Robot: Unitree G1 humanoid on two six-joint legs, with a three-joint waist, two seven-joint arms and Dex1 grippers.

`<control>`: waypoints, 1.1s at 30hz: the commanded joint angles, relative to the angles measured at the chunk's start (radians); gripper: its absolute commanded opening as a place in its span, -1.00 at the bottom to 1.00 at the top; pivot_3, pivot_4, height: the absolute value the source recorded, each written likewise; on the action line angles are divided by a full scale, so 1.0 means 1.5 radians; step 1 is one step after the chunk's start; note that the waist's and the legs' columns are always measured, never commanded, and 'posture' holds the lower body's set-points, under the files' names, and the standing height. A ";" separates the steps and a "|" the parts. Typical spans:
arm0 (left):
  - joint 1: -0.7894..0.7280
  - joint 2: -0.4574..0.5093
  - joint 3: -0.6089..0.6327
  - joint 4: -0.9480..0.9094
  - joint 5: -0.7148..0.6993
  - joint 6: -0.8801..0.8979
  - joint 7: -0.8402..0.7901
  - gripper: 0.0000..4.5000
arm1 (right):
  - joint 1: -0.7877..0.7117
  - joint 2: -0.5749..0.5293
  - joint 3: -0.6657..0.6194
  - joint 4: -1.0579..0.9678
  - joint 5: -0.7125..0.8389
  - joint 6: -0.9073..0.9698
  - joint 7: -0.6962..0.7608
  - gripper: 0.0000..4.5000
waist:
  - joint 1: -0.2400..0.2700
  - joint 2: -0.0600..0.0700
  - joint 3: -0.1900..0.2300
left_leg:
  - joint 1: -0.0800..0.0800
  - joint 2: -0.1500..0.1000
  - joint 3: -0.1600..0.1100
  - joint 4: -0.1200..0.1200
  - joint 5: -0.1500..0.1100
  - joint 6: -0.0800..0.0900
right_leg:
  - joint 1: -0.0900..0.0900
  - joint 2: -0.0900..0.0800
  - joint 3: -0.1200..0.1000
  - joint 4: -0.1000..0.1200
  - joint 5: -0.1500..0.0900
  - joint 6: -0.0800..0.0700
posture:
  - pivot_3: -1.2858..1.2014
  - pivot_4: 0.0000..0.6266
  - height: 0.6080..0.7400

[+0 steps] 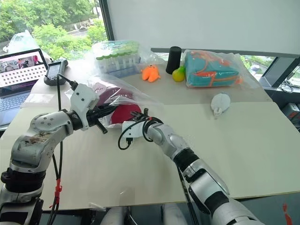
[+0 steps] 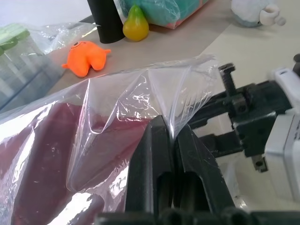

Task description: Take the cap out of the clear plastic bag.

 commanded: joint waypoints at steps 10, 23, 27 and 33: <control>-0.019 0.006 0.010 -0.006 -0.003 -0.006 -0.001 -1.00 | -0.035 0.015 -0.013 0.020 0.012 -0.007 -0.035 -0.93 | -0.001 0.000 0.000 | 0.000 0.000 0.000 0.000 0.000 0.000 | 0.000 0.000 0.000 0.000 0.000 0.000 | 0.03 -0.52 1.00; -0.010 0.001 0.001 0.000 0.005 -0.015 0.001 -1.00 | 0.072 -0.047 -0.081 -0.198 0.125 0.037 0.099 -0.97 | 0.002 0.000 0.000 | 0.000 0.000 0.000 0.000 0.000 0.000 | 0.000 0.000 0.000 0.000 0.000 0.000 | 0.03 -0.52 1.00; 0.003 -0.003 0.002 0.000 0.005 -0.017 0.003 -1.00 | 0.181 -0.109 -0.149 -0.428 0.250 0.114 0.227 -0.97 | 0.007 0.000 0.000 | -0.001 0.000 -0.001 0.000 0.000 0.000 | 0.000 0.000 -0.001 -0.001 0.000 0.001 | 0.03 -0.52 1.00; 0.004 -0.016 -0.009 0.016 0.005 -0.029 -0.001 -1.00 | 0.242 -0.164 -0.311 -0.741 0.539 0.515 0.382 -0.97 | 0.008 0.000 0.000 | 0.000 0.000 0.000 0.000 0.000 0.000 | 0.000 0.000 -0.001 0.000 0.000 0.000 | 0.03 -0.52 1.00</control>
